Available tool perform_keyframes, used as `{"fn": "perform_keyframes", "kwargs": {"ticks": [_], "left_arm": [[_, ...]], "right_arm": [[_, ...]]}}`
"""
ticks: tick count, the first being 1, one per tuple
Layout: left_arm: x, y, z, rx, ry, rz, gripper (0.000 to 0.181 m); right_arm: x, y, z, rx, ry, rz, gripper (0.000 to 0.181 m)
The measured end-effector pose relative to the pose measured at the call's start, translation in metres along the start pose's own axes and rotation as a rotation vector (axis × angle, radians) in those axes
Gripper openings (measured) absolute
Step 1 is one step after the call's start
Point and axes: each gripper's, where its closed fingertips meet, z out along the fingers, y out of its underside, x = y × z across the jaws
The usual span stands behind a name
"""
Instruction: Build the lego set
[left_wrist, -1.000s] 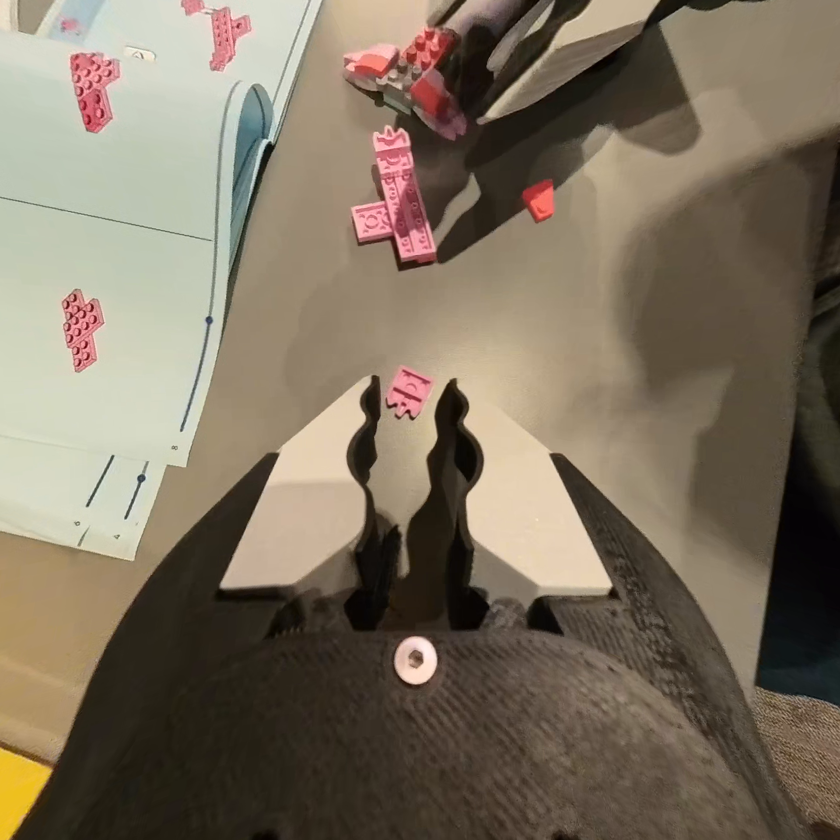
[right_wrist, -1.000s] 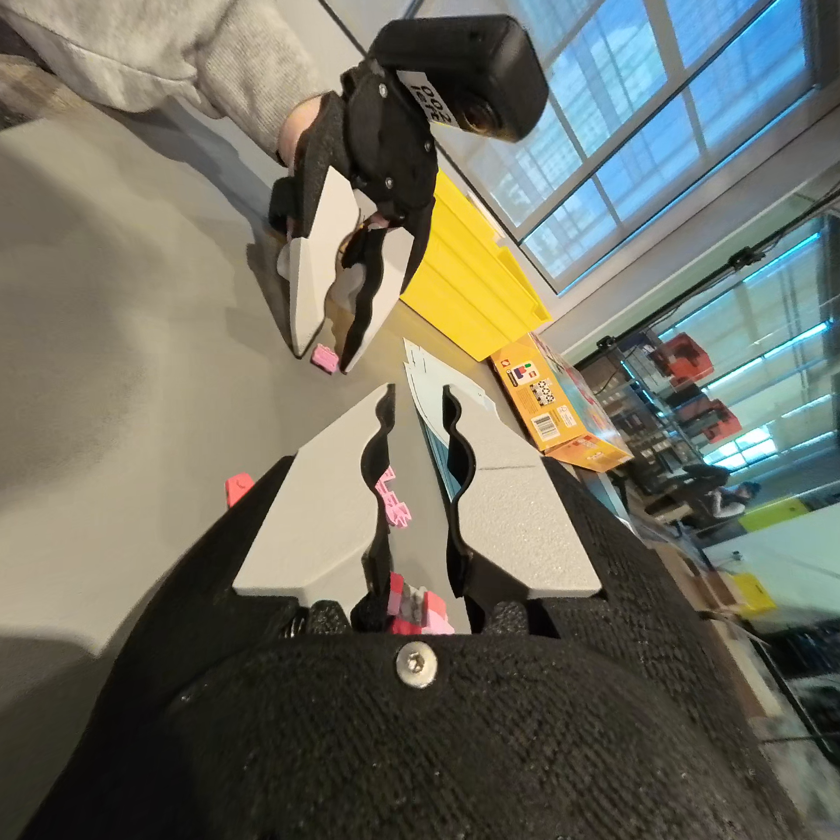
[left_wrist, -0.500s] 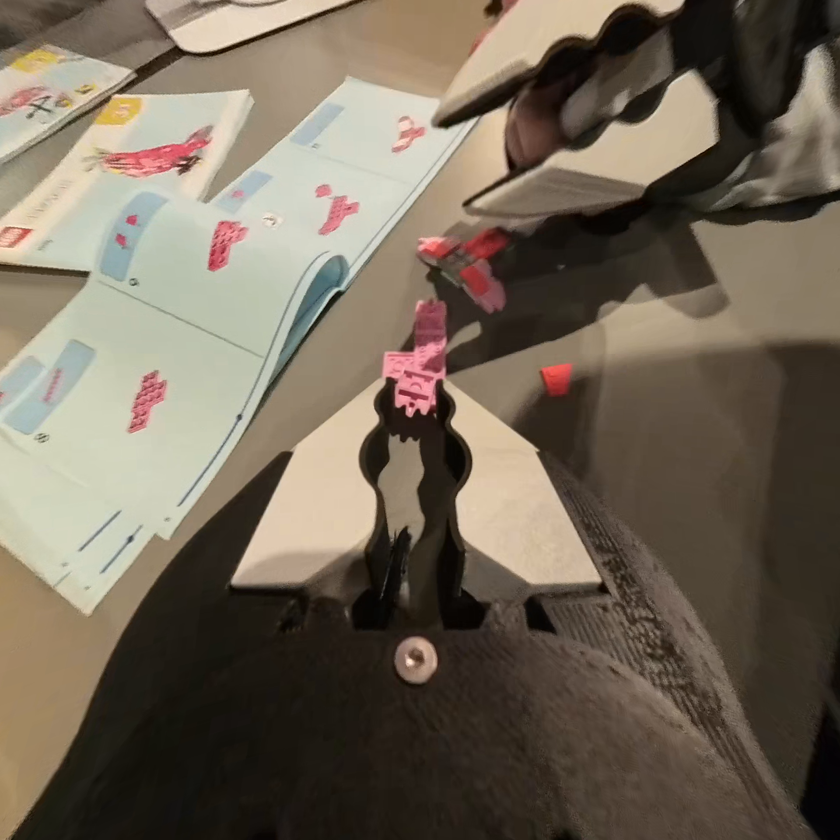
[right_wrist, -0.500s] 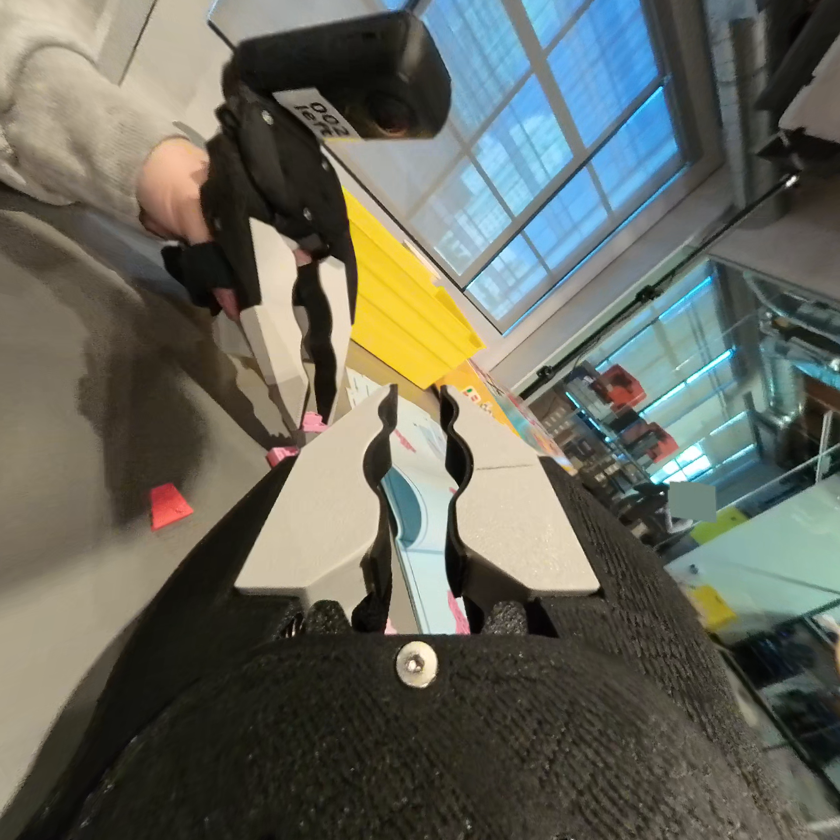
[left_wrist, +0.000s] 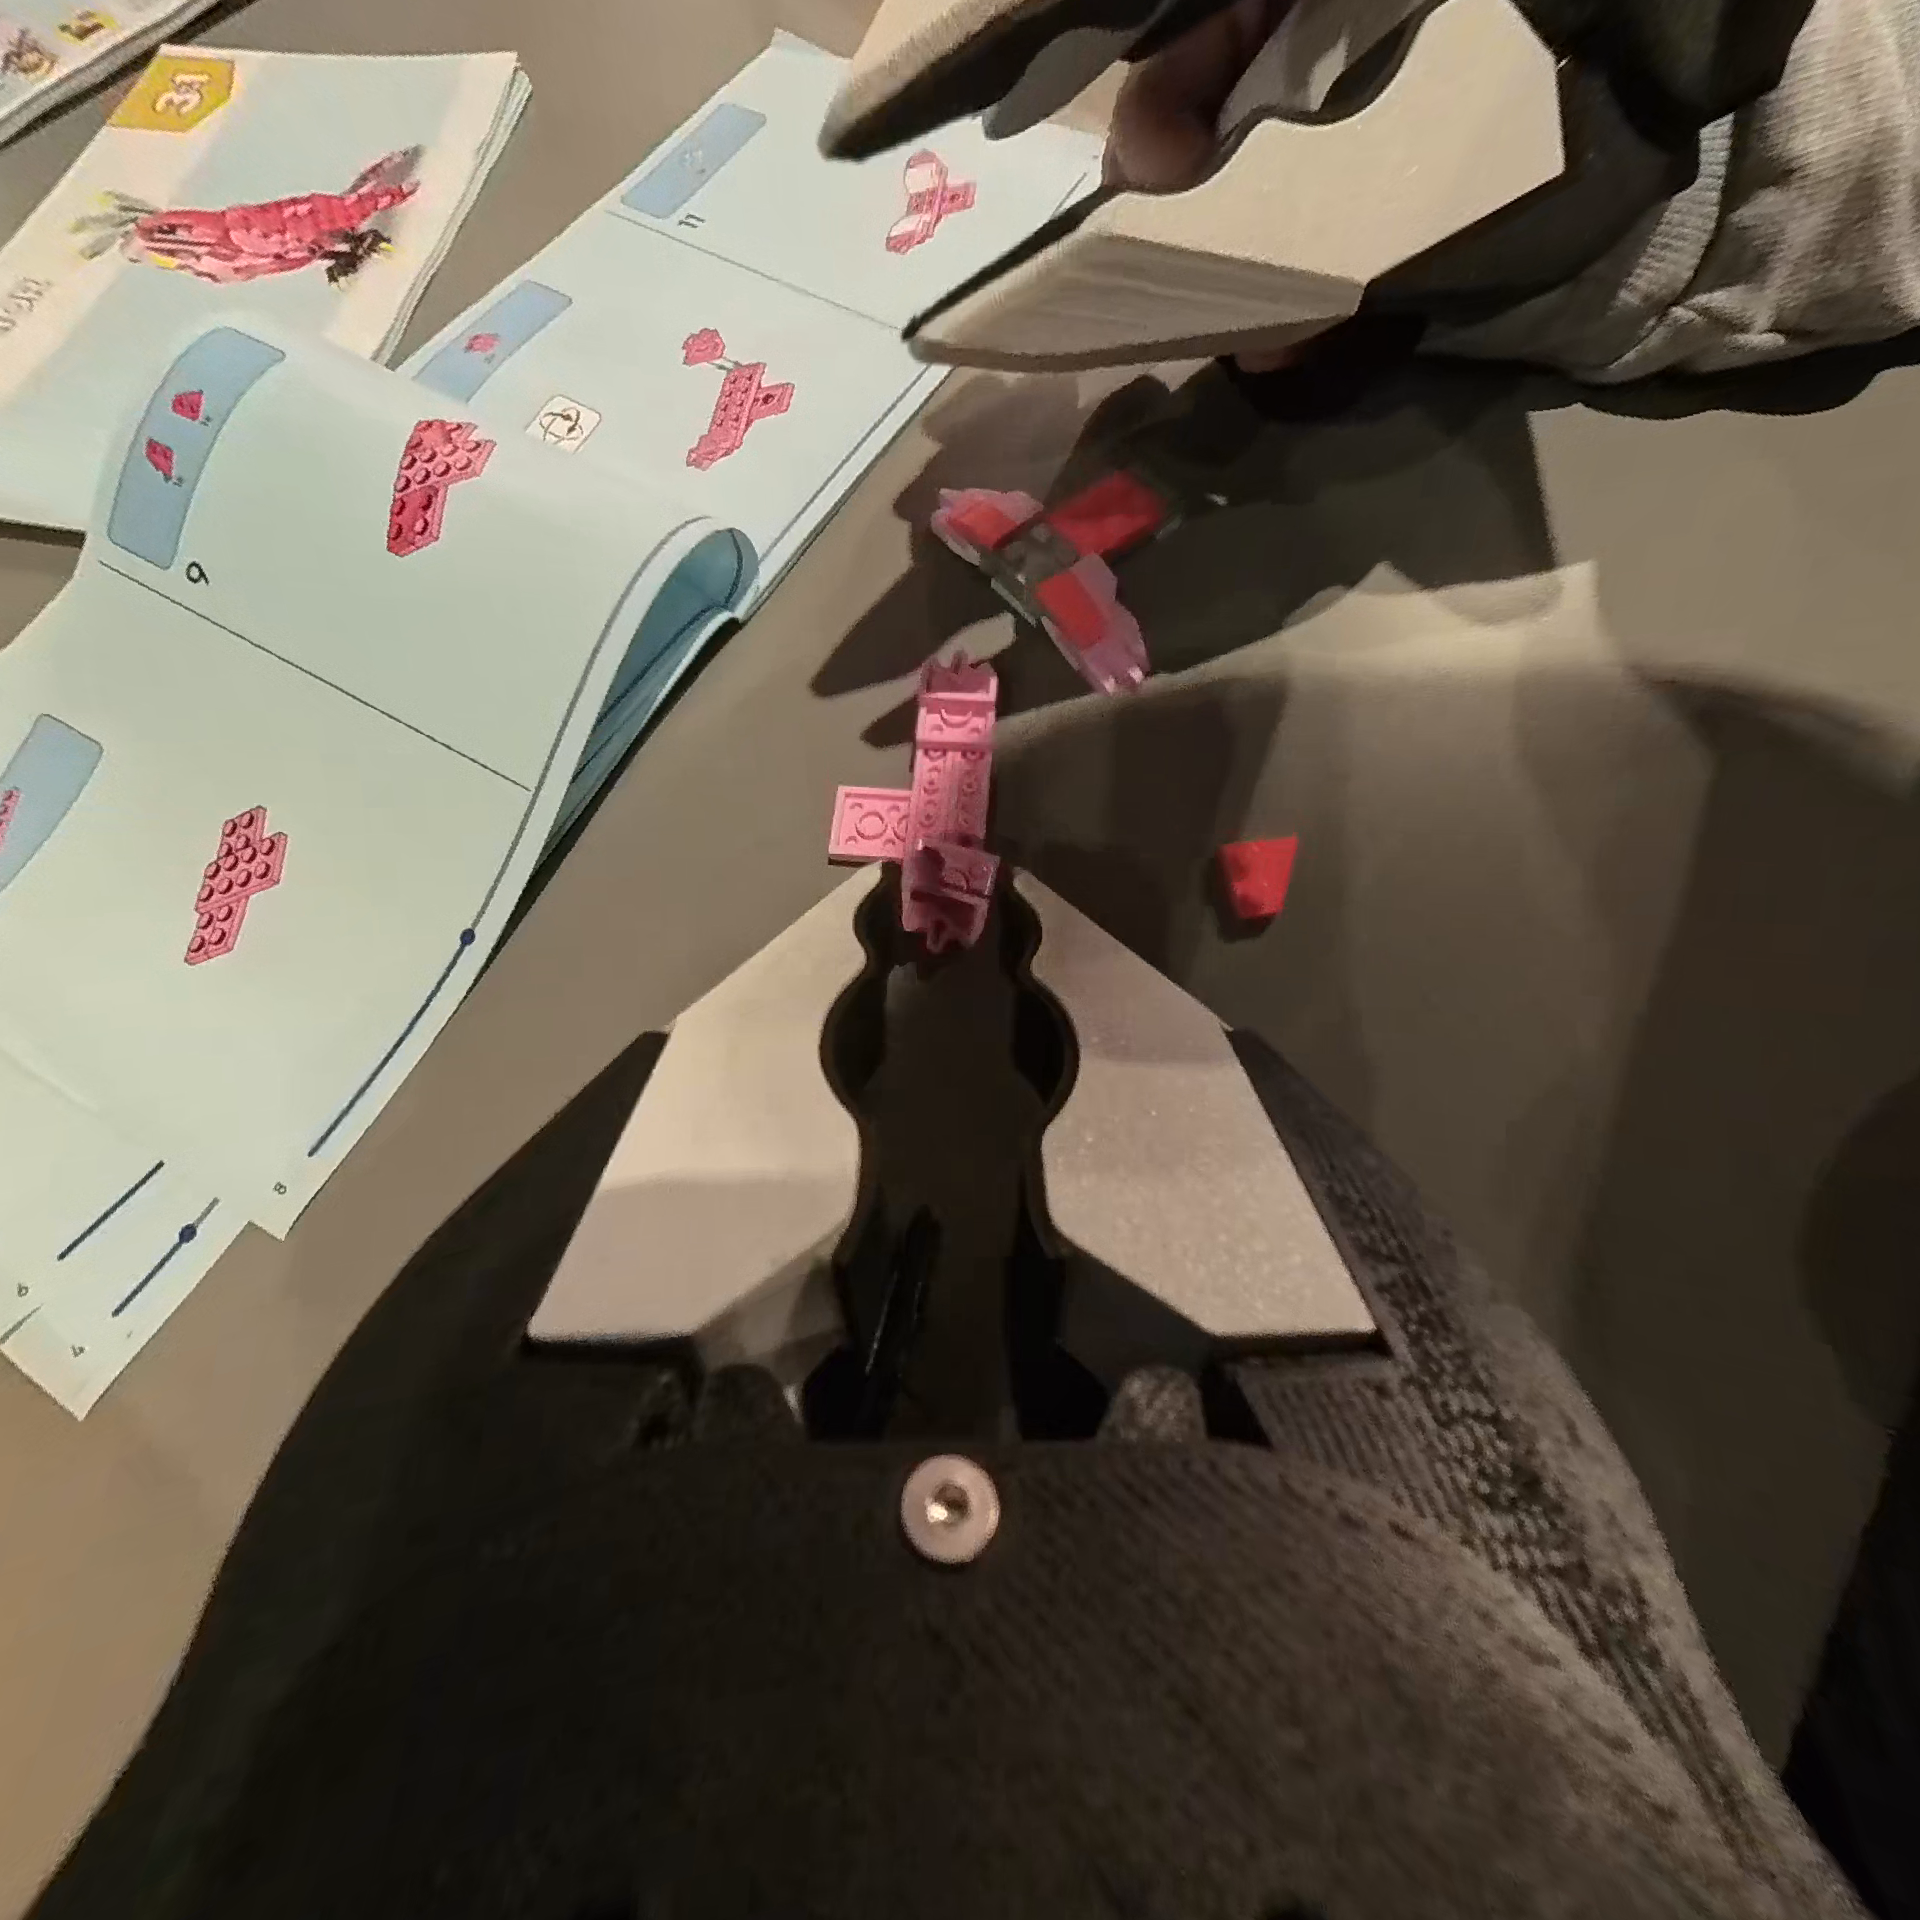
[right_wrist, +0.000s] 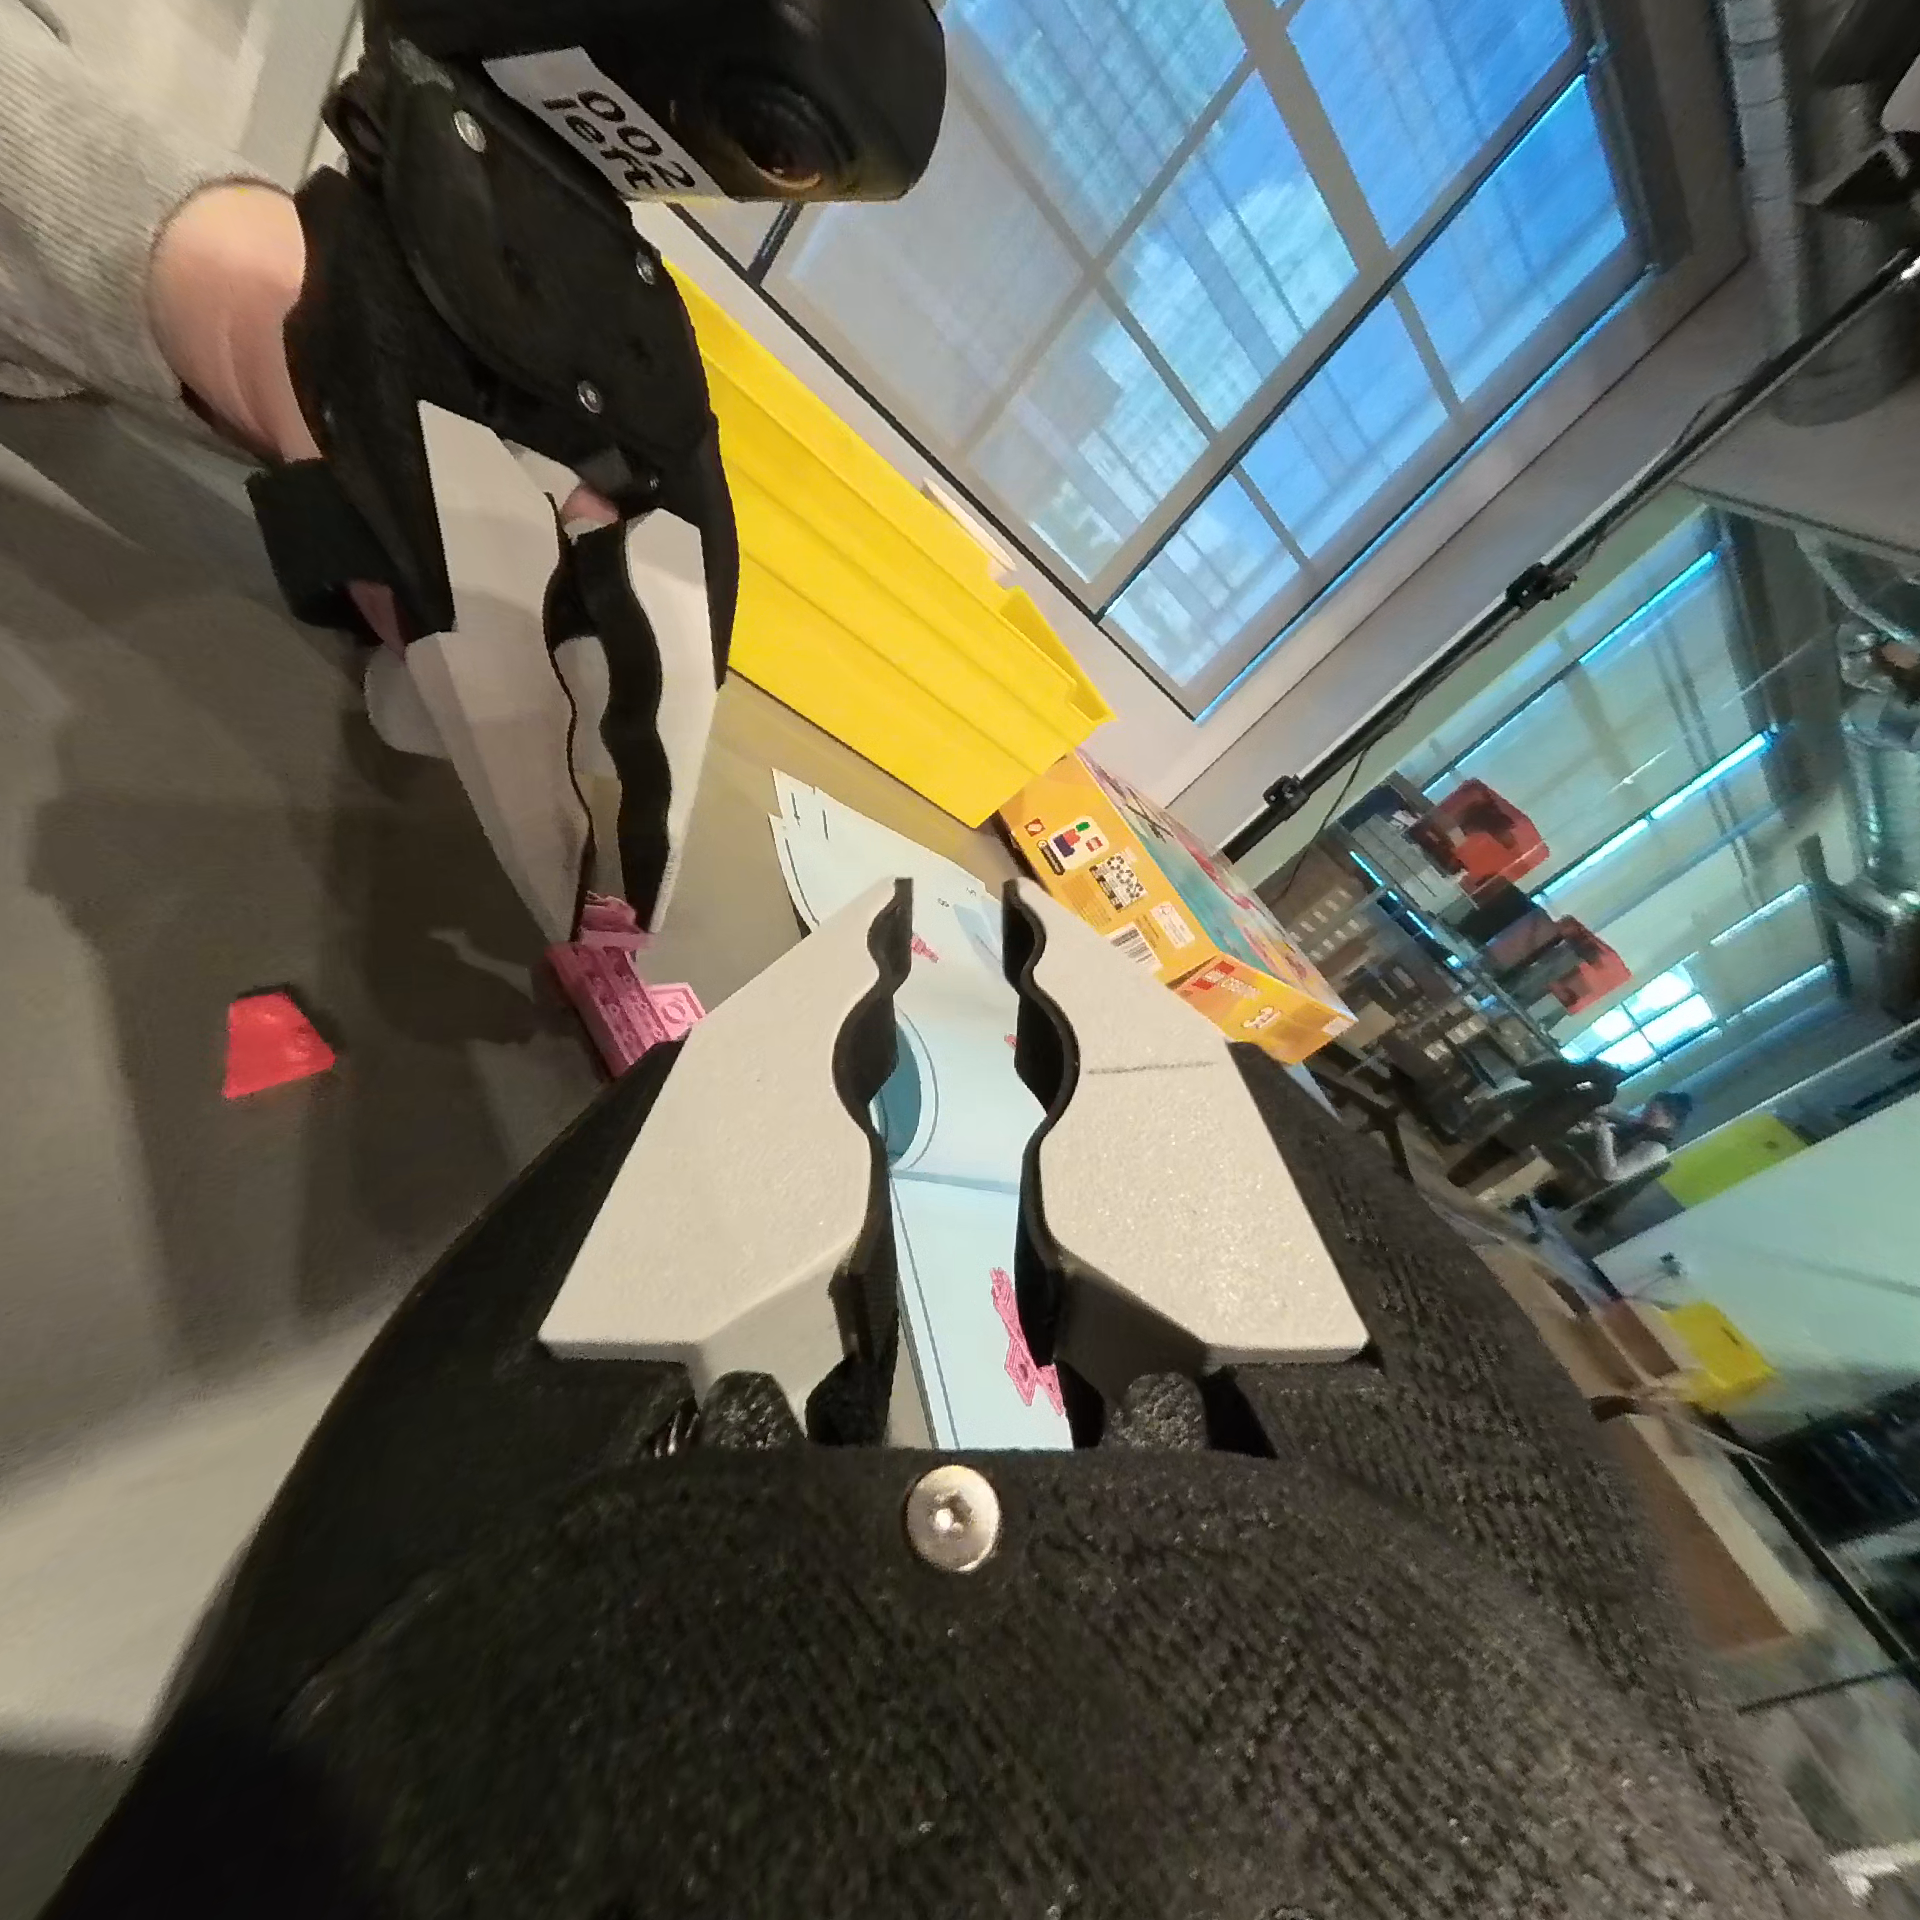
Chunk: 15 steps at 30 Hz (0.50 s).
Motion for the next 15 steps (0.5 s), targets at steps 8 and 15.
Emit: {"fn": "perform_keyframes", "kwargs": {"ticks": [8,15], "left_arm": [[-0.003,-0.004,0.003,-0.011,-0.026,-0.015,0.017],[0.000,0.005,0.011,-0.073,-0.004,-0.036,0.027]], "right_arm": [[-0.002,0.003,0.001,-0.013,-0.018,-0.001,0.014],[-0.004,0.004,0.002,-0.023,-0.031,-0.005,0.013]]}}
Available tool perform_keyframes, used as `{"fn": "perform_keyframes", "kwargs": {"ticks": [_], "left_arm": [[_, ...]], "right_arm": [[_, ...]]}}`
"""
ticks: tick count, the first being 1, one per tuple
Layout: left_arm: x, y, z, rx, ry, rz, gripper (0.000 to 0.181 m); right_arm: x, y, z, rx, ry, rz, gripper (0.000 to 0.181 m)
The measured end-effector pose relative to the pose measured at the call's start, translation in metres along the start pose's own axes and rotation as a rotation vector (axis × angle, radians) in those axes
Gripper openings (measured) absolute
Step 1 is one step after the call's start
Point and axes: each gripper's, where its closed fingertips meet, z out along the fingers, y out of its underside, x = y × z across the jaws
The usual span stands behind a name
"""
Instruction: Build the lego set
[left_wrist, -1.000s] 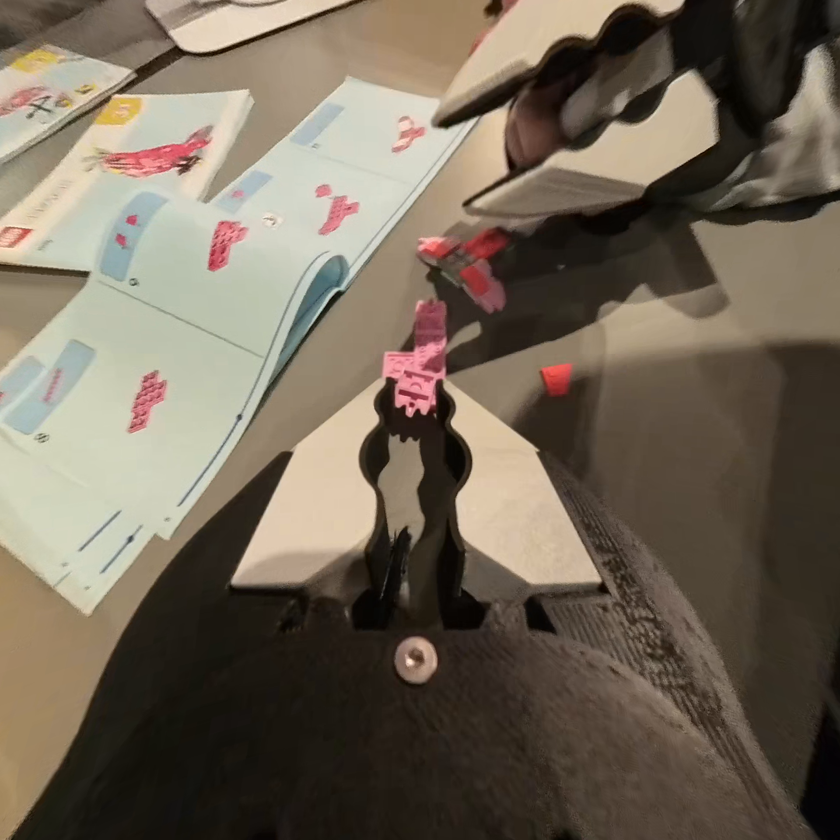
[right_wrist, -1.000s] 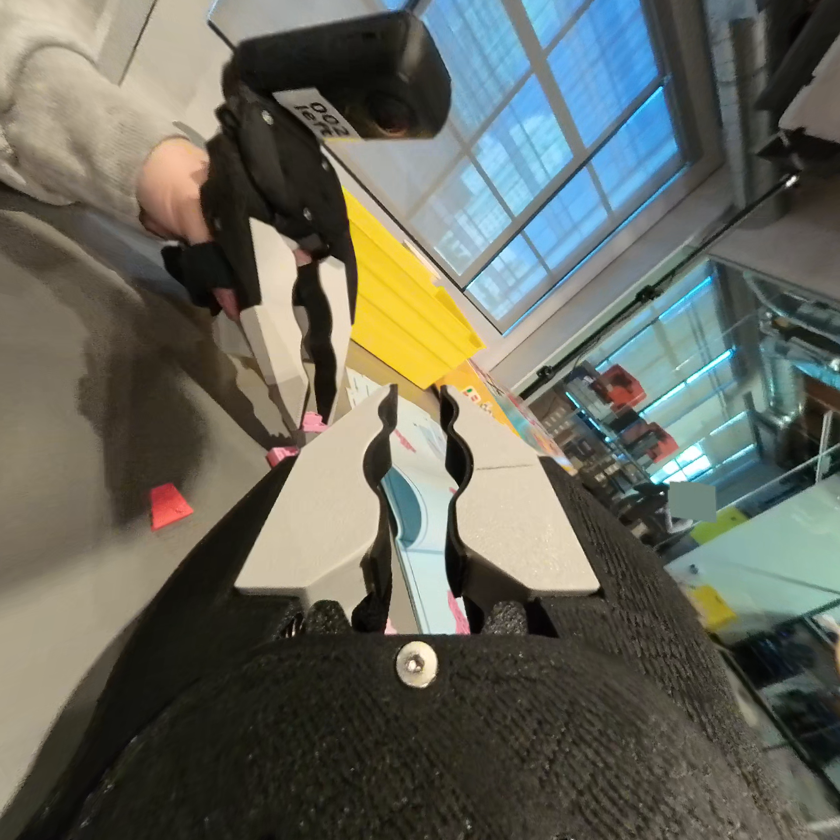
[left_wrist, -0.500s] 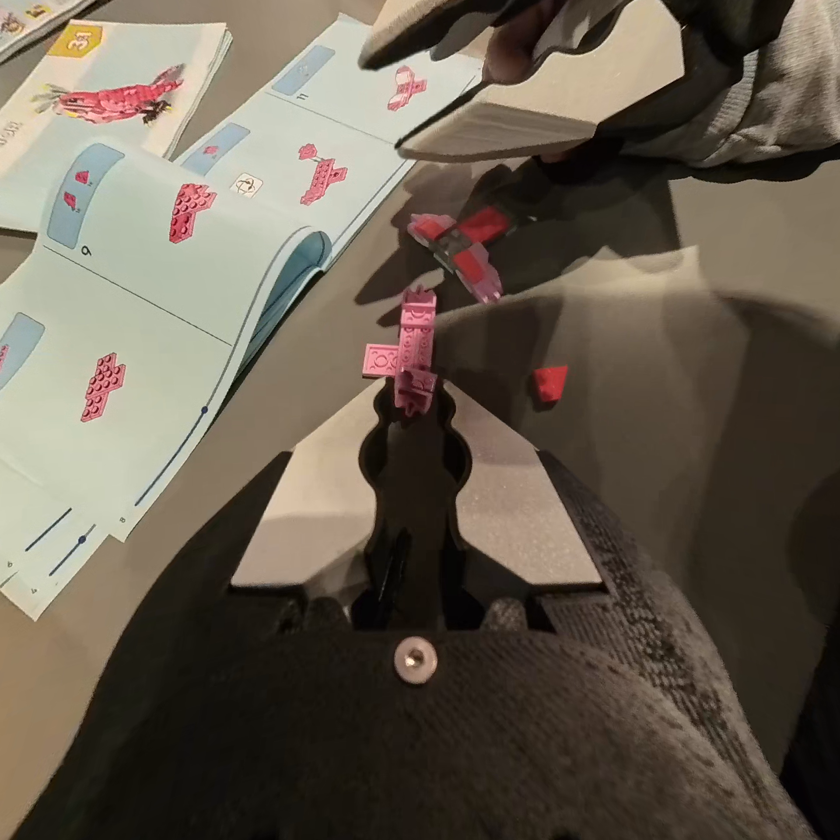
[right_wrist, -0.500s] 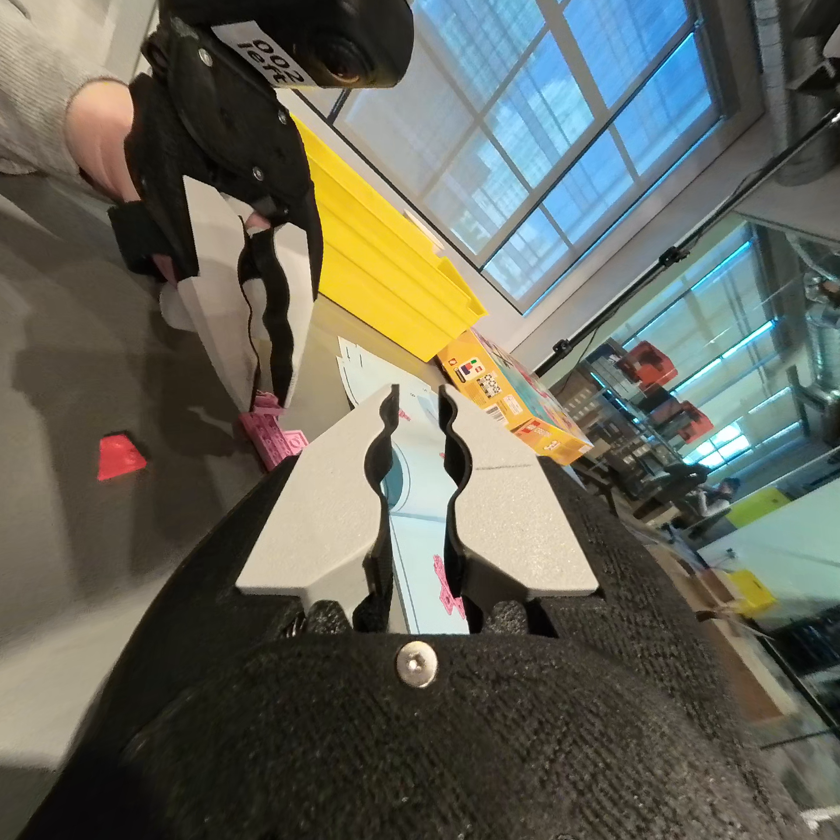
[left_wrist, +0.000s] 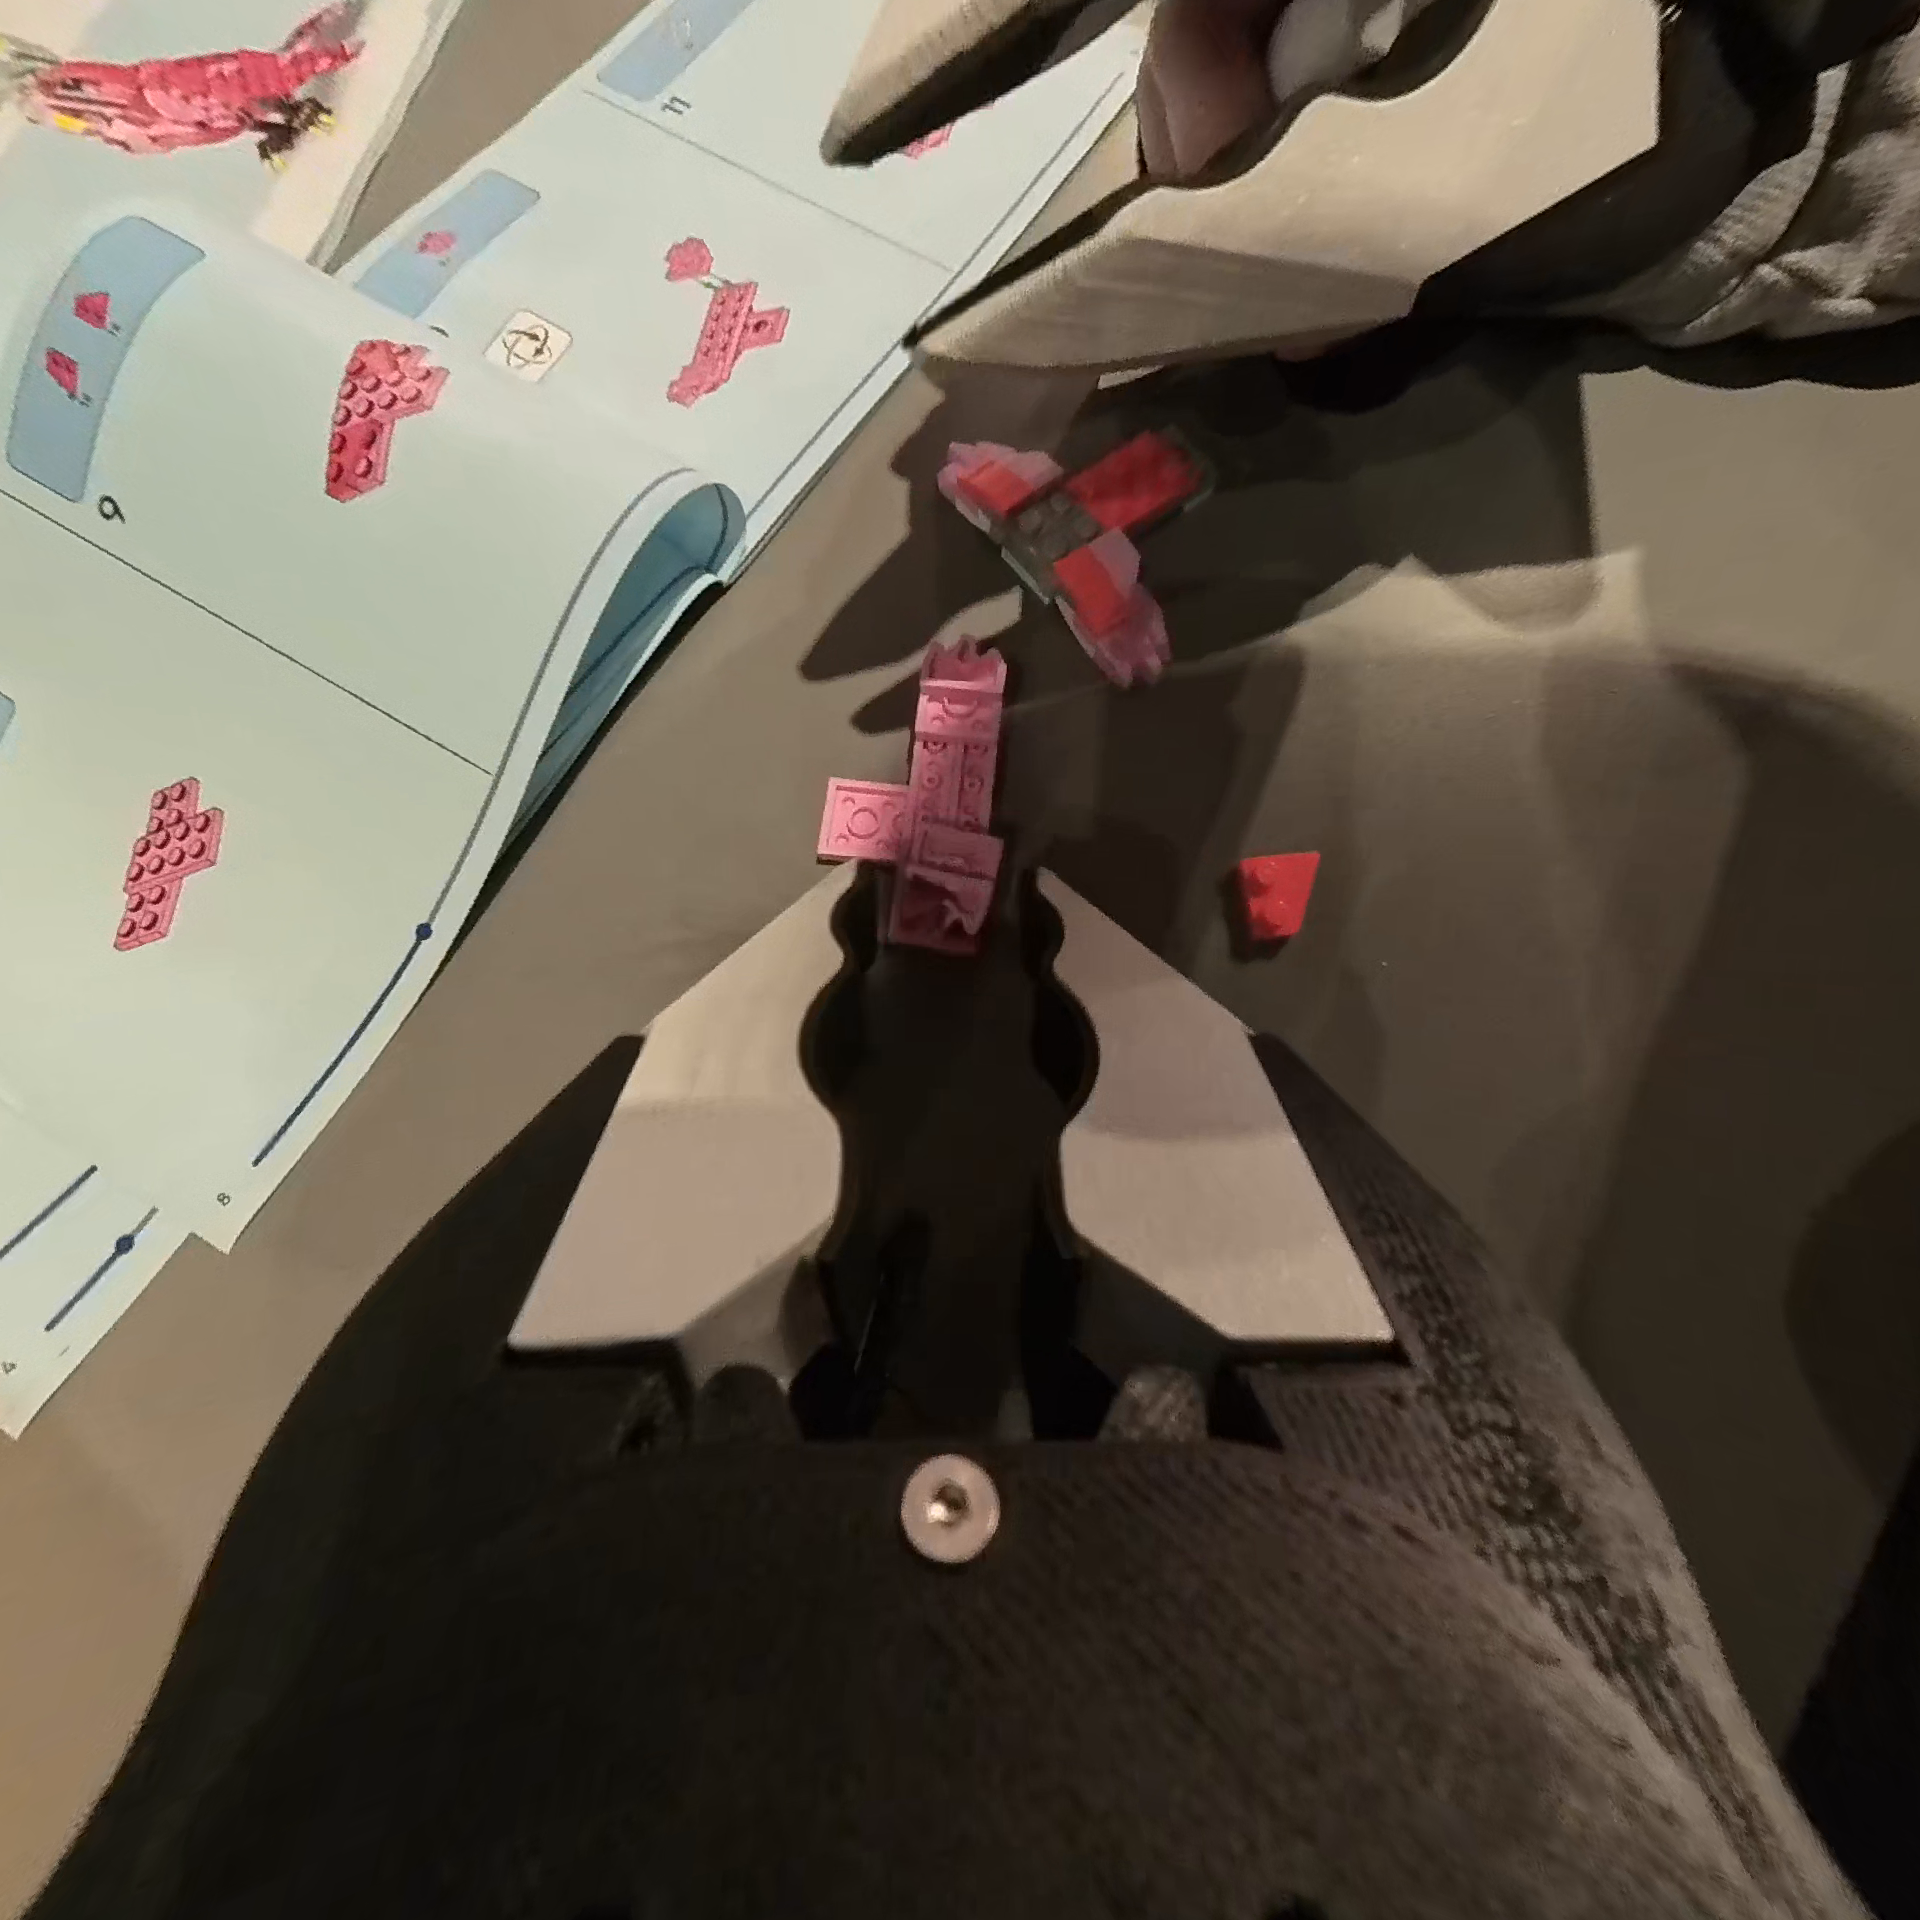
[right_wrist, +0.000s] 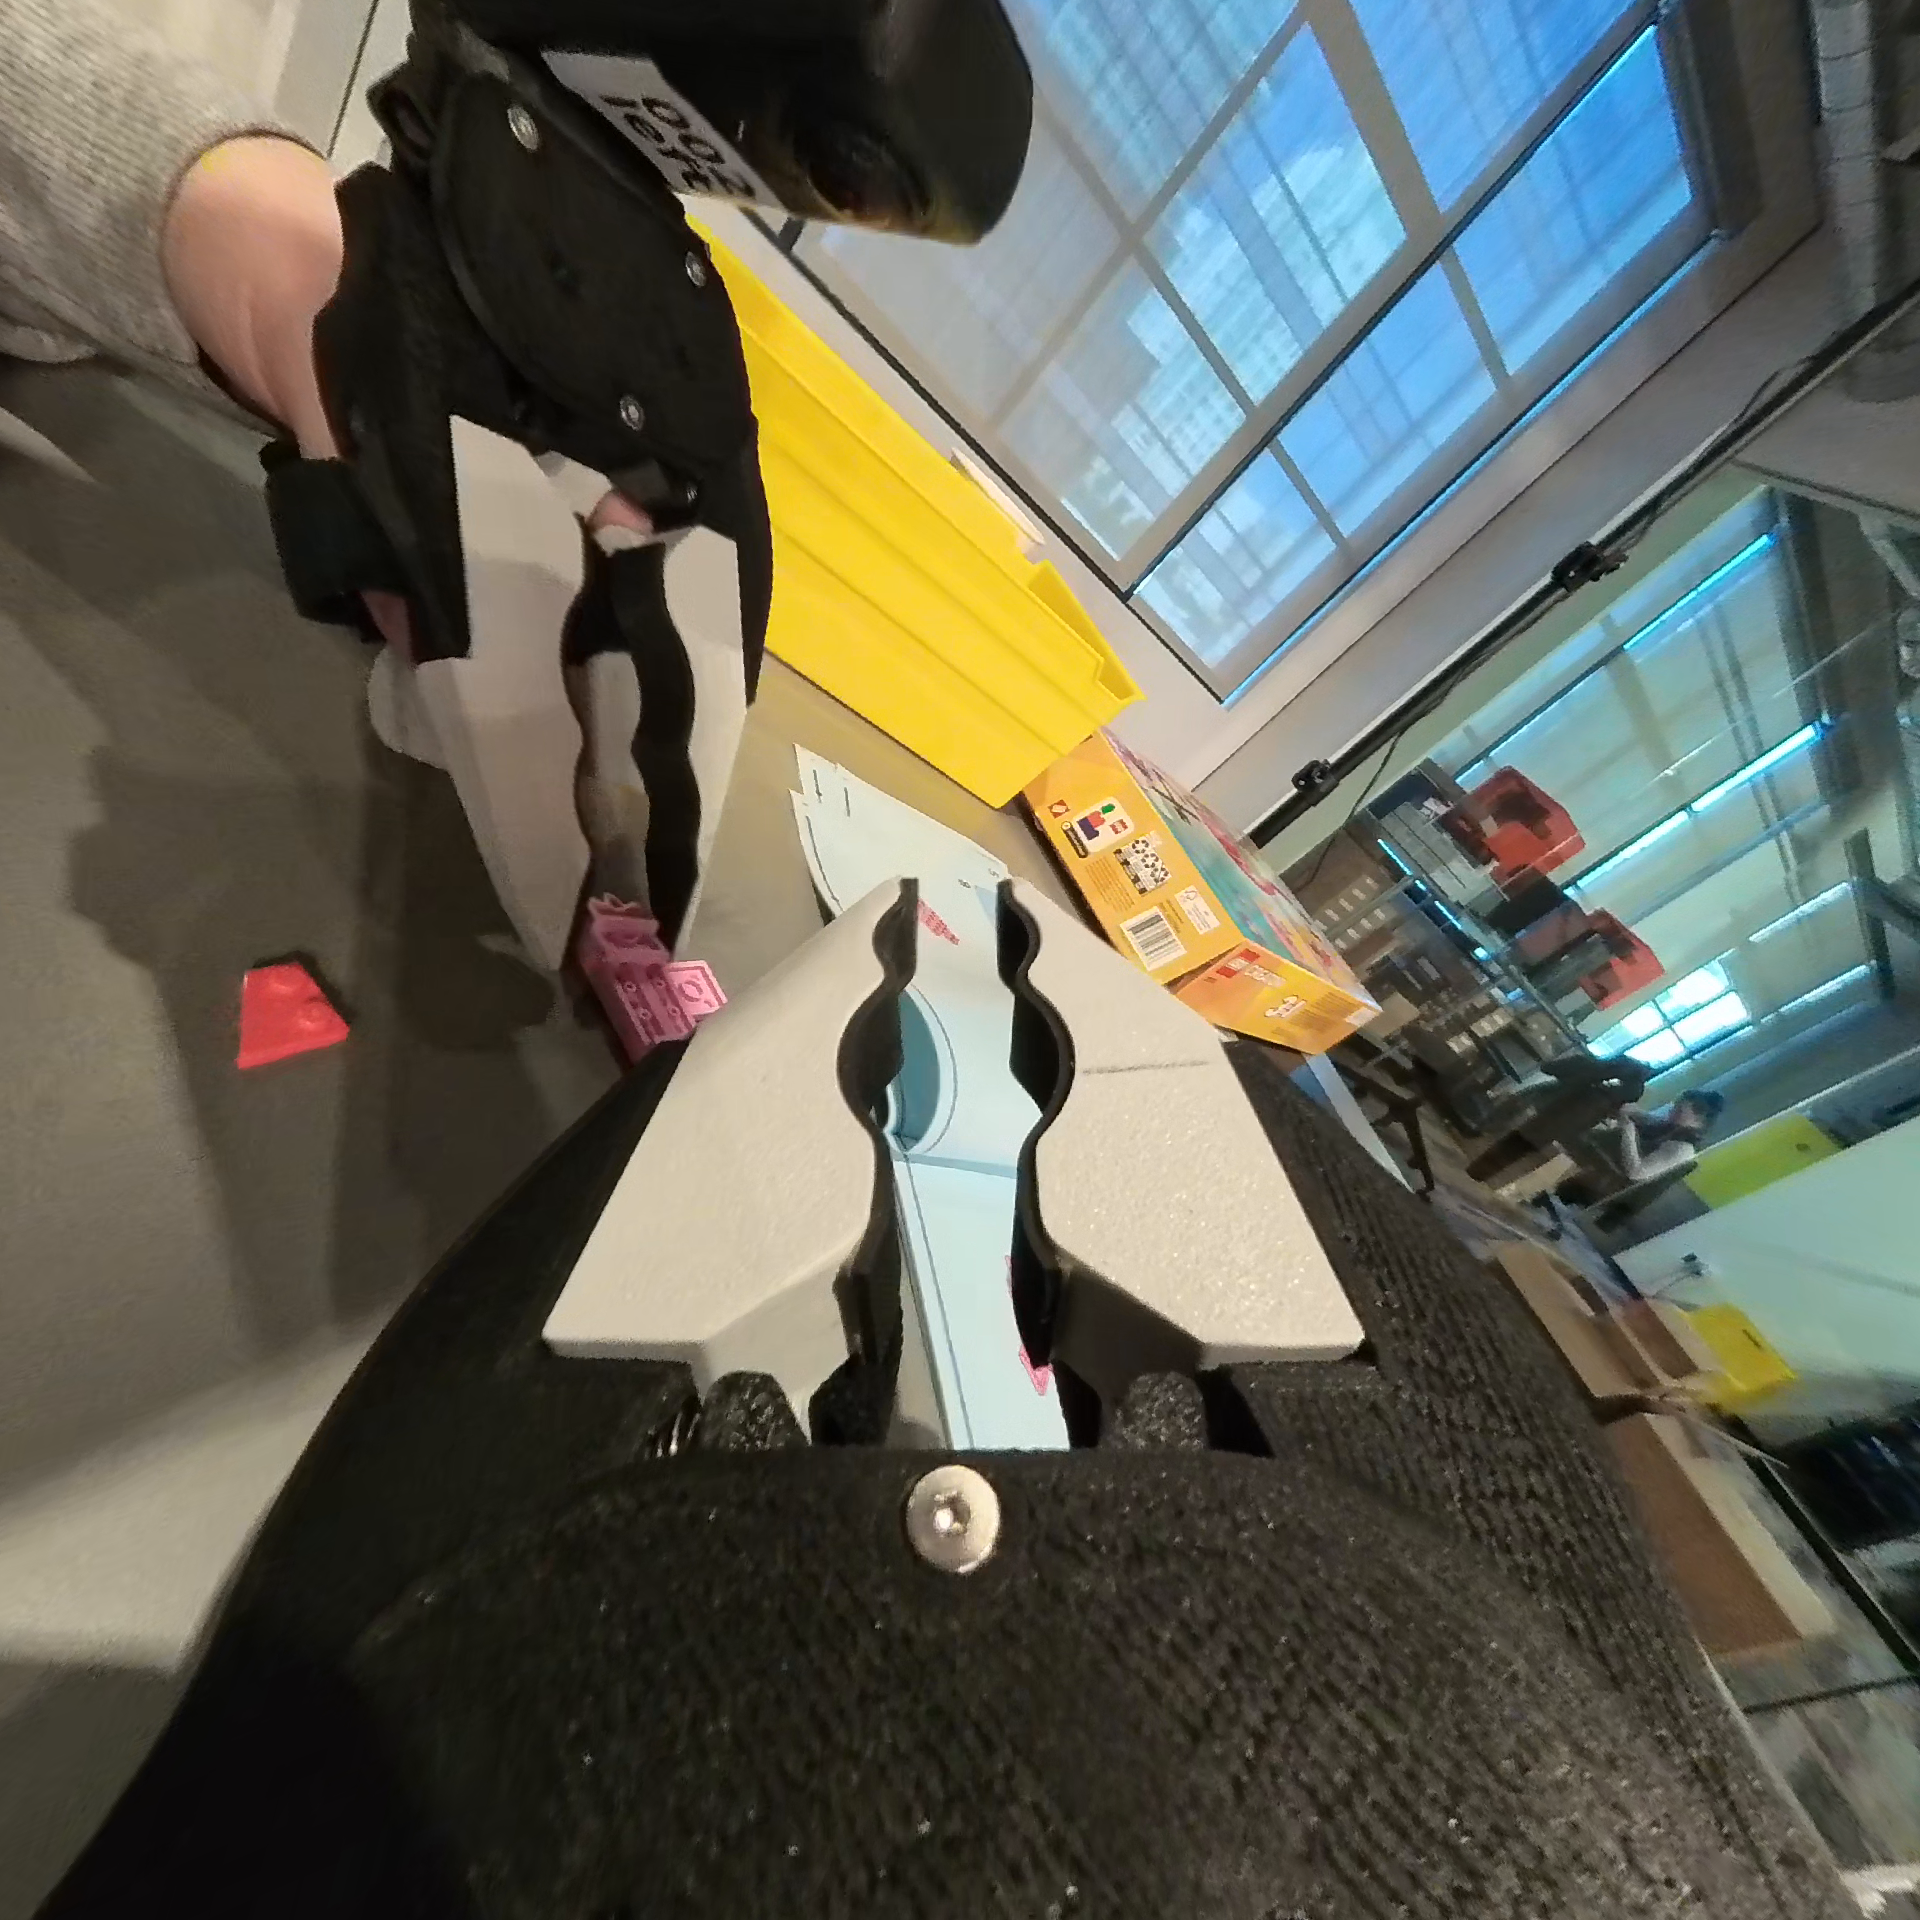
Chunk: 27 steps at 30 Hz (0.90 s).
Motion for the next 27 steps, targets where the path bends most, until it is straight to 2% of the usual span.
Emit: {"fn": "perform_keyframes", "kwargs": {"ticks": [4,6,11,15,17,21,27], "left_arm": [[-0.003,-0.002,-0.001,0.014,-0.022,0.000,0.043],[-0.003,-0.002,-0.001,0.014,-0.007,-0.010,0.043],[0.000,0.003,0.001,-0.011,0.030,-0.020,0.033],[0.000,0.003,0.001,-0.018,0.036,-0.018,0.017],[-0.001,0.004,0.001,-0.018,0.040,-0.022,0.016],[-0.008,0.004,-0.001,-0.010,-0.003,-0.038,0.016],[-0.014,-0.017,-0.013,0.085,-0.039,-0.104,0.016]], "right_arm": [[-0.001,0.000,0.000,-0.001,-0.004,-0.001,0.013],[-0.001,0.001,0.001,-0.004,-0.008,0.000,0.013],[-0.002,0.001,0.001,-0.005,-0.014,-0.002,0.013],[-0.003,0.002,0.002,-0.011,-0.019,-0.004,0.014],[-0.008,0.002,0.002,-0.014,-0.048,-0.012,0.020],[-0.032,0.011,0.008,-0.095,-0.127,-0.177,0.044],[-0.045,0.015,0.011,-0.161,-0.109,-0.421,0.041]]}}
